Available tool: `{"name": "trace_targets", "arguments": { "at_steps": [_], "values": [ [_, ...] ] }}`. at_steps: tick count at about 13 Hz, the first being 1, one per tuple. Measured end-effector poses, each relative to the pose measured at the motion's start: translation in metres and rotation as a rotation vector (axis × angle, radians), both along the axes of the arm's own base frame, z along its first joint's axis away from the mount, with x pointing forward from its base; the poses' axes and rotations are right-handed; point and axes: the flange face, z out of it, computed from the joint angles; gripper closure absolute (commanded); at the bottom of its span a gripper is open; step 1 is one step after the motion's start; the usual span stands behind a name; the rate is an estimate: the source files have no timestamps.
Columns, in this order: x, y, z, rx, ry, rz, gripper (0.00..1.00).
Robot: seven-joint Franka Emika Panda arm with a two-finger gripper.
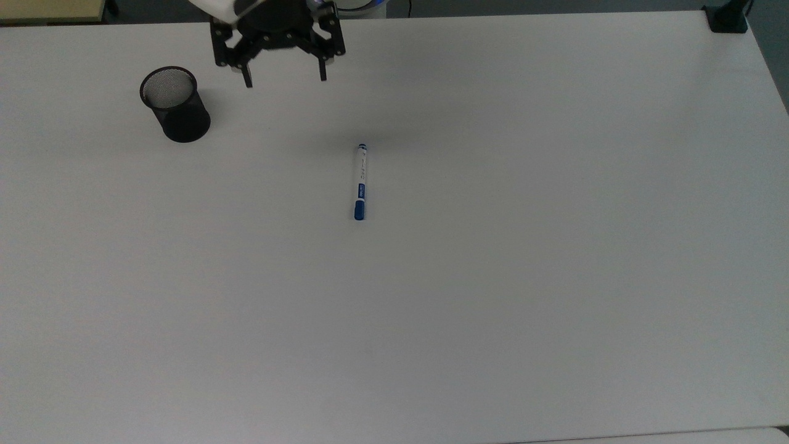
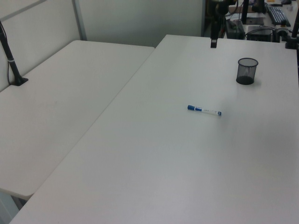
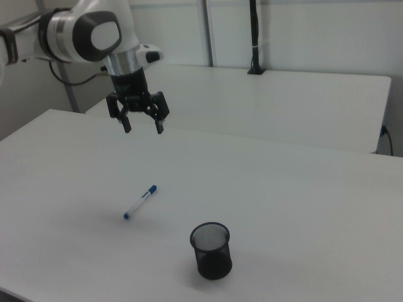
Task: Insert the marker
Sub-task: 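Lower the gripper onto the blue-capped marker and close on it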
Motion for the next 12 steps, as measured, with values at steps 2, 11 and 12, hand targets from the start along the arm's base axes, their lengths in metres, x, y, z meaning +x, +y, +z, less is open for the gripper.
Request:
{"name": "trace_targets", "arguments": {
  "at_steps": [2,11,12],
  "values": [
    [0.012,0.029,-0.036,-0.018,0.045,0.032,0.0],
    [0.054,0.11,-0.227,-0.059,0.003,-0.116,0.37],
    [0.056,0.111,-0.242,-0.062,-0.001,-0.139,0.53]
  ]
}}
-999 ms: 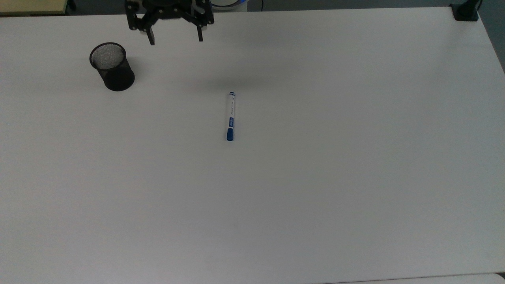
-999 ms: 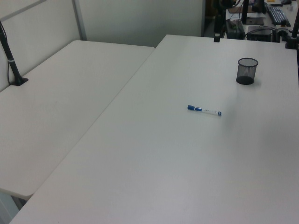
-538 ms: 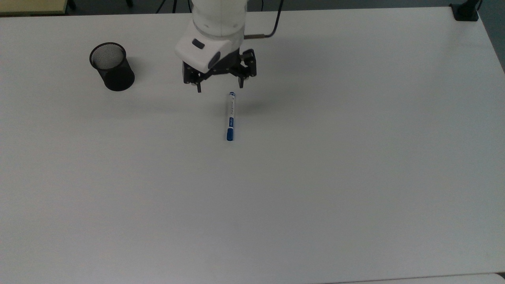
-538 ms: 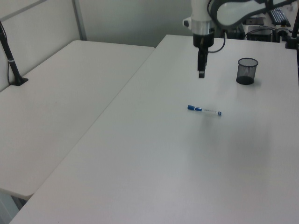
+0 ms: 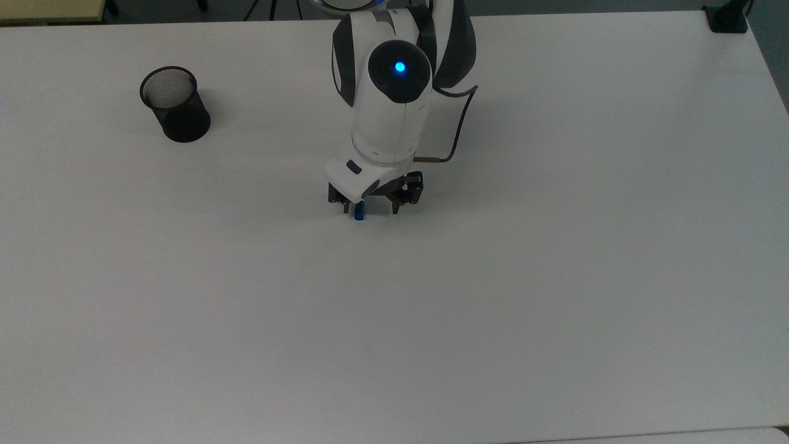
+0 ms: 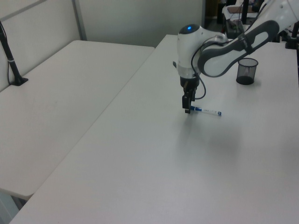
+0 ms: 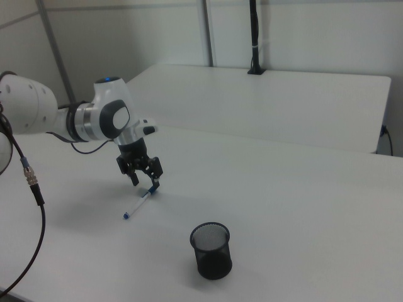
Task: Insert the marker
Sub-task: 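Lower the gripper onto the blue-capped marker and close on it, then lift the marker and carry it over the black mesh cup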
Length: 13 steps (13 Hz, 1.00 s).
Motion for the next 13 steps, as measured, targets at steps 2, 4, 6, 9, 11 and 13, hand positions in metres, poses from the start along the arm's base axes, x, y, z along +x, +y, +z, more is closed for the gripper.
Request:
{"name": "trace_targets", "arguments": {
  "at_steps": [2,4,6,9,11,13],
  "values": [
    [0.001,-0.002,-0.007,-0.002,0.001,-0.024,0.96],
    [0.001,-0.003,-0.007,-0.002,-0.004,-0.063,1.0],
    [0.001,-0.007,-0.006,-0.004,-0.007,-0.087,1.0],
    [0.005,-0.028,0.013,0.0,-0.036,-0.121,1.0],
    [0.002,-0.075,0.078,0.003,-0.098,-0.18,1.0],
    [-0.014,-0.125,0.143,-0.002,-0.142,-0.188,1.0]
  ]
}}
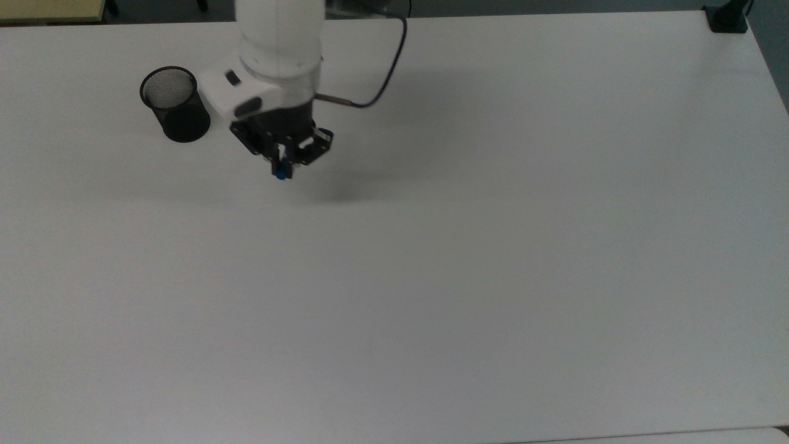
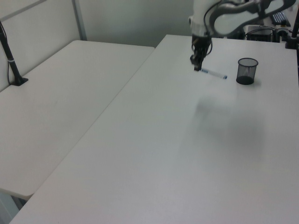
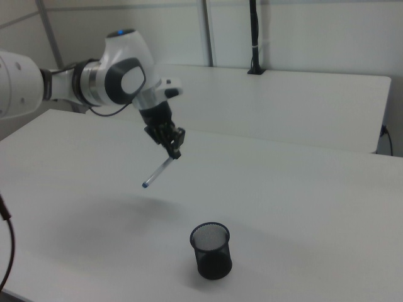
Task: Insert the marker
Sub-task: 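Lift the marker and carry it over the black mesh cup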
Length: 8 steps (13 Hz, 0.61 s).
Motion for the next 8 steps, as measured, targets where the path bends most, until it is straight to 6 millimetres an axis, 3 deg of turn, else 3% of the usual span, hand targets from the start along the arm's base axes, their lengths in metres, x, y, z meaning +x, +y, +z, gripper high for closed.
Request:
{"name": "trace_targets", "arguments": {
  "at_steps": [1,3,5,8],
  "values": [
    [-0.009,-0.025,0.024,0.003,-0.023,-0.005,1.0],
    [-0.032,-0.072,0.046,0.025,-0.037,0.034,1.0],
    [-0.063,-0.116,0.05,0.059,-0.054,0.088,1.0],
    [-0.096,-0.152,0.034,0.036,-0.139,0.118,1.0]
  ]
}}
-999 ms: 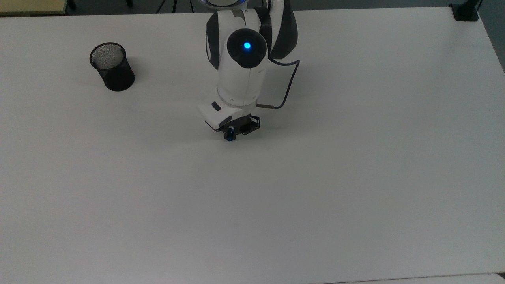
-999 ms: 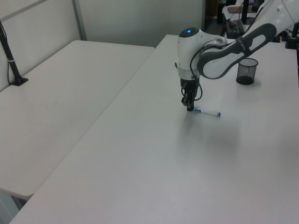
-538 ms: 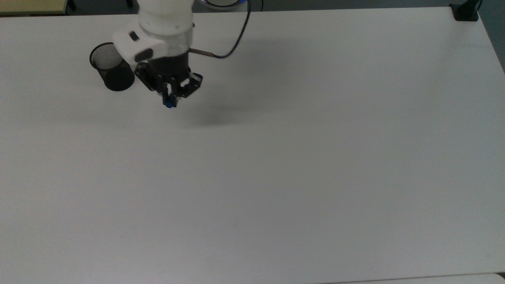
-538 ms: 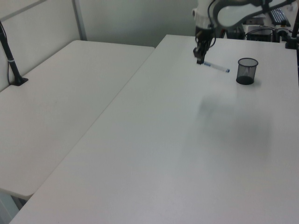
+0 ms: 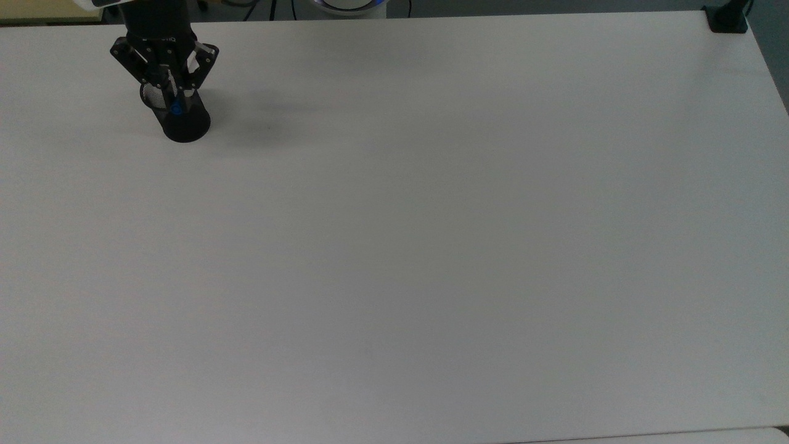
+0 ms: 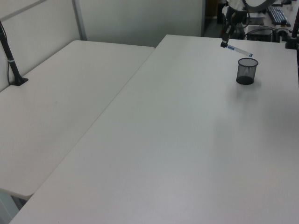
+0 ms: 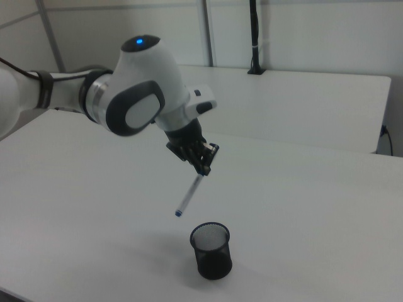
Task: Insert the marker
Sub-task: 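Lower the marker upright into the cup and open the gripper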
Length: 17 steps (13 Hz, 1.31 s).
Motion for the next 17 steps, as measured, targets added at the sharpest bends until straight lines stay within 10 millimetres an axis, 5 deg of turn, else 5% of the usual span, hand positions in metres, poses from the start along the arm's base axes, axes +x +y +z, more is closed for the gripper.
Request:
{"name": "trace_targets", "arguments": {
  "at_steps": [7,17],
  "values": [
    [-0.037,-0.072,-0.033,-0.019,-0.083,0.081,1.0],
    [-0.039,-0.061,-0.065,-0.035,-0.185,0.054,0.96]
  ]
}}
